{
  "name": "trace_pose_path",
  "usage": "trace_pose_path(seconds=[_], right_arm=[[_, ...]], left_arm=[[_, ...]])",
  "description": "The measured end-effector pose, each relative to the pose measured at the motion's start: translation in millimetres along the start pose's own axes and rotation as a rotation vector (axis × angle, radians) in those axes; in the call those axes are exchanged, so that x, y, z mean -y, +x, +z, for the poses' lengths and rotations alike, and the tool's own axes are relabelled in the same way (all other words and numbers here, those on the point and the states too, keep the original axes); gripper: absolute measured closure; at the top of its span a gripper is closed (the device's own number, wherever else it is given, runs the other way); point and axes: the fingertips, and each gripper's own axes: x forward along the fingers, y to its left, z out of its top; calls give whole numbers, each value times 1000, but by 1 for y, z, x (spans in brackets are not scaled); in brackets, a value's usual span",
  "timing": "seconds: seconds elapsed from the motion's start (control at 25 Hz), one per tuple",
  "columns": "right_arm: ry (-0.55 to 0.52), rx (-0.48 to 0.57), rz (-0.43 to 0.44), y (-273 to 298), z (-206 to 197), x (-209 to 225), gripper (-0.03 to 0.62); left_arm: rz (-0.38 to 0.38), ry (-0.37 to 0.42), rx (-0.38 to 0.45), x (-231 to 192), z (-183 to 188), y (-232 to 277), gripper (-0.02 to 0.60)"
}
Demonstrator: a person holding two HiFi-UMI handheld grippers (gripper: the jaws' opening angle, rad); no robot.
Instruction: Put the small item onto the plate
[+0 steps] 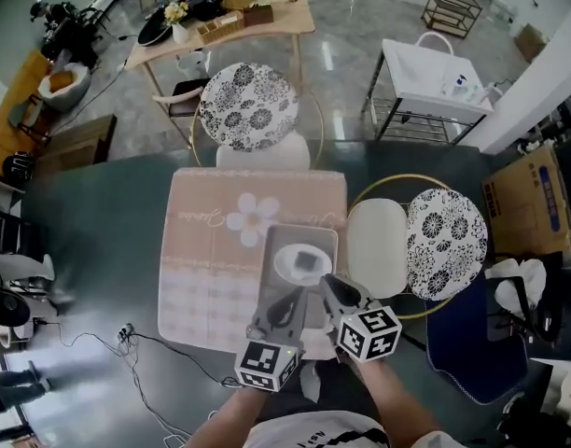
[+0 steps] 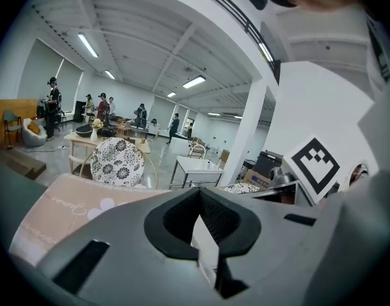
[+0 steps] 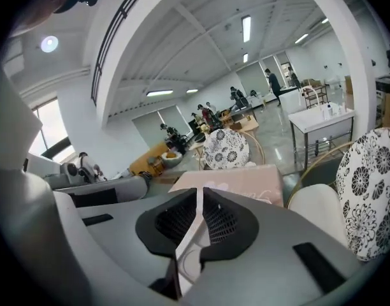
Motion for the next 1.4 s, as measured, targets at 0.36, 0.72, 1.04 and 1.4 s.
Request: trace_pose_path(seconds=[0.36, 0.72, 1.04, 1.4], right_arm=[[-105, 119, 105, -61, 64, -54, 572], [-153, 213, 146, -101, 96, -77, 579], [-223, 290, 199, -121, 133, -98, 579], [-232, 308, 230, -134, 135, -105, 580]], left_arm=[[-1, -10, 90, 53, 54, -42, 577], [4, 25, 181, 75, 90, -69, 577], [8, 67, 249, 84, 128, -85, 577], [25, 93, 272, 92, 134, -90, 577]])
